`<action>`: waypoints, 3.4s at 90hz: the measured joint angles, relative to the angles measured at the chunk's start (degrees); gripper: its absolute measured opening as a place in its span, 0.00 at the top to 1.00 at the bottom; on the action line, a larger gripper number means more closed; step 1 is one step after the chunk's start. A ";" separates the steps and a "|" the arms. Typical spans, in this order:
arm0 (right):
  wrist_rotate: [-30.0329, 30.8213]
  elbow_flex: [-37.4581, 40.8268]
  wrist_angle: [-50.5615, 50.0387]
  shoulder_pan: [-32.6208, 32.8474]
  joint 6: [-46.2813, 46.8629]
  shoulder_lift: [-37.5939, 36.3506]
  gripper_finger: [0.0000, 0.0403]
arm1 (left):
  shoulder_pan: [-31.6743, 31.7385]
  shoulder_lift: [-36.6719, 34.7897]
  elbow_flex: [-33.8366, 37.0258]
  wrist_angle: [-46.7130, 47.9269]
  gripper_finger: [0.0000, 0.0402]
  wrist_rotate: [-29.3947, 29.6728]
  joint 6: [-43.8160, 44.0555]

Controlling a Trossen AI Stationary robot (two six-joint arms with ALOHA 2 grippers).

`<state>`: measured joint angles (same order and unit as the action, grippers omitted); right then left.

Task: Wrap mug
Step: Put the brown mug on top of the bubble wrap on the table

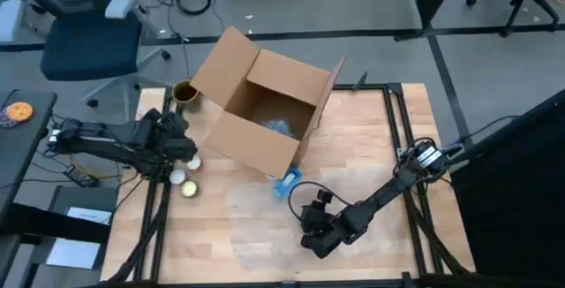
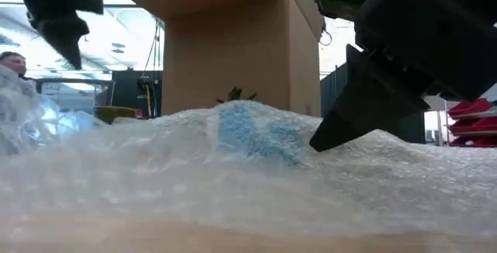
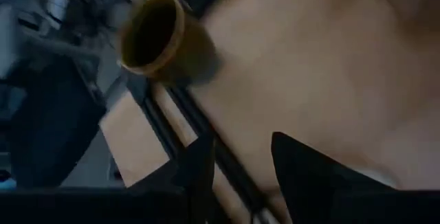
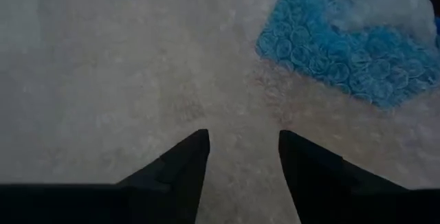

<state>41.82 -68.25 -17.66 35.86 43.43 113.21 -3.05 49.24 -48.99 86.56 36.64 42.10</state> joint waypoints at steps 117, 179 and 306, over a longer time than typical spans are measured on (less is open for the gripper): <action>-2.62 -0.02 1.36 4.22 8.29 -0.07 0.60 | 53.41 5.54 0.13 -27.46 0.67 -24.41 -71.03; -9.39 -0.02 2.79 3.81 14.12 -0.07 0.60 | 64.88 10.98 0.11 -29.99 0.67 -30.67 -87.00; -2.63 -0.04 7.99 2.82 7.96 0.07 0.60 | 55.95 24.65 1.85 -43.46 0.67 -14.87 -73.35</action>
<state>39.19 -68.29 -9.67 38.68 51.40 113.27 52.90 73.89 -47.14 43.09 21.77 -31.24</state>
